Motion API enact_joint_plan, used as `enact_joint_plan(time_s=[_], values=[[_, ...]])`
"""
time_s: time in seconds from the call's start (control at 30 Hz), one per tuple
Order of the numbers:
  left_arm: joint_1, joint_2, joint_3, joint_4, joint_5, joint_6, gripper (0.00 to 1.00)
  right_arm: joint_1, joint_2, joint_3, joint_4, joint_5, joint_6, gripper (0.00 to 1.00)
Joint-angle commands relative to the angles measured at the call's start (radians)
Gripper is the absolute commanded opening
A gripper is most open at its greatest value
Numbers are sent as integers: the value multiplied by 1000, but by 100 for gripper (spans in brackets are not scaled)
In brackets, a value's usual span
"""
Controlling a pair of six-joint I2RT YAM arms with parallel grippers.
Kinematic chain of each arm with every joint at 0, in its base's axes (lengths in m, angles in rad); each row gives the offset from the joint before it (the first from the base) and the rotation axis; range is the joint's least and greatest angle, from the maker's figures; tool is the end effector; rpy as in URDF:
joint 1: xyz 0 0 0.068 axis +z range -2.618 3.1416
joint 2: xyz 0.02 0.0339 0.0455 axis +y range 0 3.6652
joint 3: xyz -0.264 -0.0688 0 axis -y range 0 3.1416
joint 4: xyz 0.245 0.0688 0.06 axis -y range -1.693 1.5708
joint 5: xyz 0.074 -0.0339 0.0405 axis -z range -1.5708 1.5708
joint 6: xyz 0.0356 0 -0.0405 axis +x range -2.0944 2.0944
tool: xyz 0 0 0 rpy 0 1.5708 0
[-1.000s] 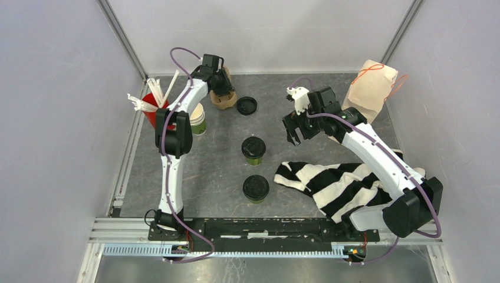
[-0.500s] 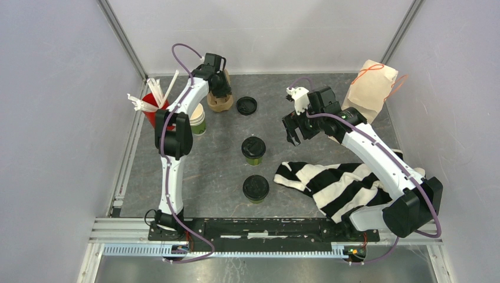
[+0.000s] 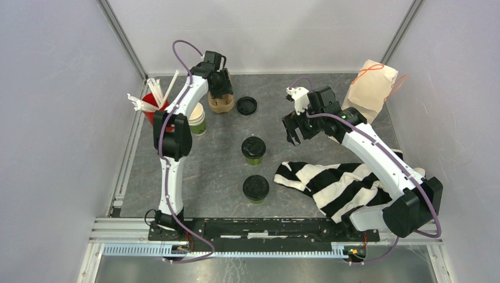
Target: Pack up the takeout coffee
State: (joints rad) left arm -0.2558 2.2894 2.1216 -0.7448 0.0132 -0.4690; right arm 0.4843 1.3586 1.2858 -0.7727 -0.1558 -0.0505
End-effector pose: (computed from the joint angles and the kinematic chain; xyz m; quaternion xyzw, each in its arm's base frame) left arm 0.4956 -0.1301 0.2438 -0.0986 0.9412 -0.1204 0.3000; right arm 0.2501 0.1378 0.3319 -0.2729 0.8917 0.1472 0.3297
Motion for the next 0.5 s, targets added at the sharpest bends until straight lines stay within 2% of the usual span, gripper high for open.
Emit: enact_joint_plan(time_s=[0.0,0.17,0.47], values=[[-12,24,86,-1,27,48,58,6,0,13,20,-3,-14,89],[-16,86,184,-49,1,58,56,7,-2,11,21,-5,-13,89],[-19,104,189,-53,-8,64,54,7,3,14,20,-8,-13,89]])
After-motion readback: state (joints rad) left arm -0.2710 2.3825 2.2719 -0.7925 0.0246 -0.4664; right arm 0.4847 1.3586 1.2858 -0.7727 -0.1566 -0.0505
